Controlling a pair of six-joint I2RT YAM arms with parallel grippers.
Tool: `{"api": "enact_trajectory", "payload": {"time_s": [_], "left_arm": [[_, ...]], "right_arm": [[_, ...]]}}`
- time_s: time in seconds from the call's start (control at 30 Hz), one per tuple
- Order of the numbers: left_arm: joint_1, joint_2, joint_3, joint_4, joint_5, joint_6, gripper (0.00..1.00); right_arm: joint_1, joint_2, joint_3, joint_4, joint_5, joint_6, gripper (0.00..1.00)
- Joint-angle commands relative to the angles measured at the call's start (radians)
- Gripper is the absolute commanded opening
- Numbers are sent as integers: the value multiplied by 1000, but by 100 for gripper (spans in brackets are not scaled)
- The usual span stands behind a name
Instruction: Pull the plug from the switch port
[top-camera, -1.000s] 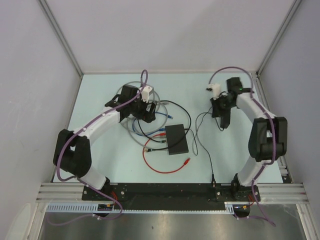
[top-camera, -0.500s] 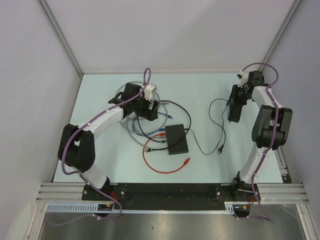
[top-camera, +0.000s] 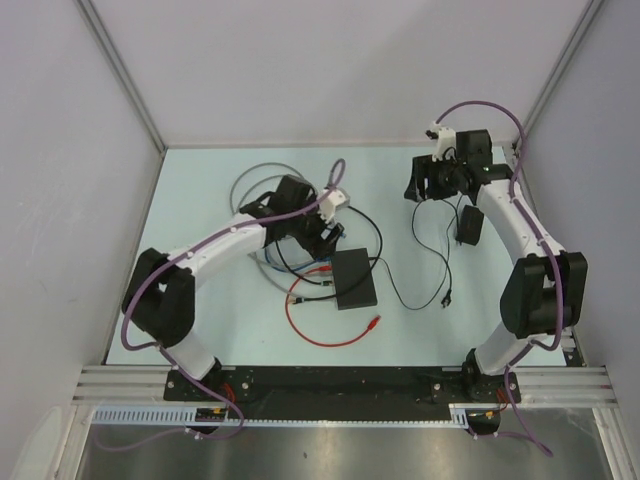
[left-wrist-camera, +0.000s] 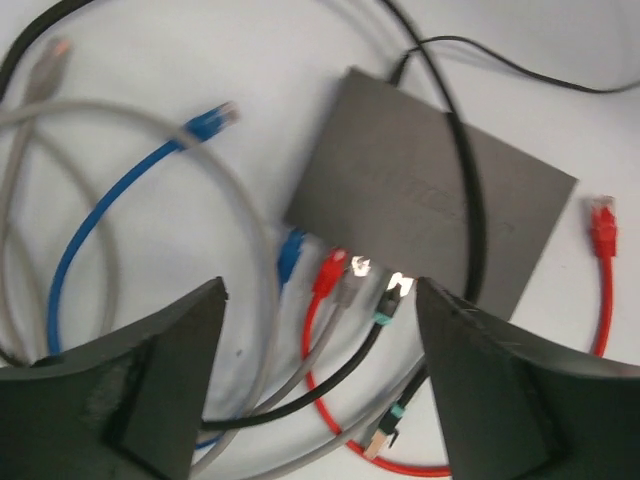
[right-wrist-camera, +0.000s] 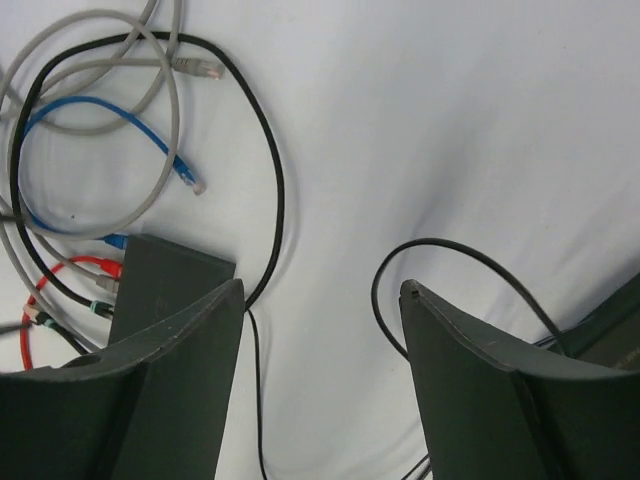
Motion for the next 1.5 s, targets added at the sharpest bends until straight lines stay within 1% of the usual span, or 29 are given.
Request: {"api": "enact_trajectory", "payload": {"time_s": [0.0, 0.07, 0.1, 0.2, 0.33, 0.53, 0.57, 0.6, 0.7, 0.77, 0.8, 0.87, 0.93, 0.97, 1.0, 1.07, 1.17, 1.2, 1.27, 1.3, 1.37, 1.4, 1.47], "left_arm": [[-106, 45, 55, 31, 11, 112, 75], [-150, 70, 58, 68, -22, 69, 75], [-176, 82, 58, 76, -32, 57, 73], [-231, 113, 53, 94, -71, 51, 72], [-273, 140, 44, 96, -70, 57, 66], [-321, 186, 24, 113, -159, 64, 64], [-325, 197, 21, 114, -167, 66, 62], [-328, 203, 18, 114, -173, 69, 55], [-328, 226, 21, 108, -203, 77, 47], [-328, 234, 22, 106, -231, 78, 46], [-328, 234, 19, 108, -236, 81, 42], [-328, 232, 24, 103, -214, 92, 35], [-328, 219, 35, 80, -190, 98, 15], [-327, 210, 42, 73, -182, 97, 8], [-319, 194, 44, 67, -171, 97, 0], [-301, 139, 44, 64, -161, 84, 0], [-246, 72, 44, 48, -182, 58, 0], [-205, 61, 45, 41, -191, 58, 0], [-158, 36, 42, 21, -200, 66, 0], [-107, 30, 41, 16, -208, 69, 0], [-54, 21, 44, 14, -217, 83, 0], [-5, 18, 47, 14, -225, 87, 0], [52, 19, 58, 24, -248, 113, 0]], "right_arm": [[-78, -2, -17, 75, -29, 137, 68], [-106, 1, -11, 117, -20, 176, 69], [-156, 4, 2, 125, -15, 199, 69], [-198, 24, 20, 121, -10, 222, 68], [-209, 42, 20, 92, -36, 225, 68], [-204, 62, 20, 95, -64, 244, 68], [-203, 67, 22, 98, -69, 251, 68], [-201, 70, 20, 101, -73, 256, 68], [-200, 84, 20, 116, -81, 270, 68], [-198, 85, 20, 121, -87, 276, 67], [-198, 85, 20, 121, -87, 277, 67], [-197, 82, 20, 116, -92, 277, 67], [-195, 79, 22, 104, -96, 276, 67], [-194, 79, 20, 102, -98, 273, 66], [-189, 76, 20, 98, -98, 268, 66], [-181, 70, 20, 79, -95, 248, 66], [-157, 65, 16, 61, -81, 199, 66], [-149, 68, 16, 55, -78, 182, 66], [-129, 71, 17, 41, -81, 149, 66], [-125, 73, 16, 35, -87, 142, 66], [-117, 71, 16, 33, -96, 127, 66], [-117, 70, 14, 33, -96, 121, 66], [-85, 65, 16, 30, -92, 109, 66]]}}
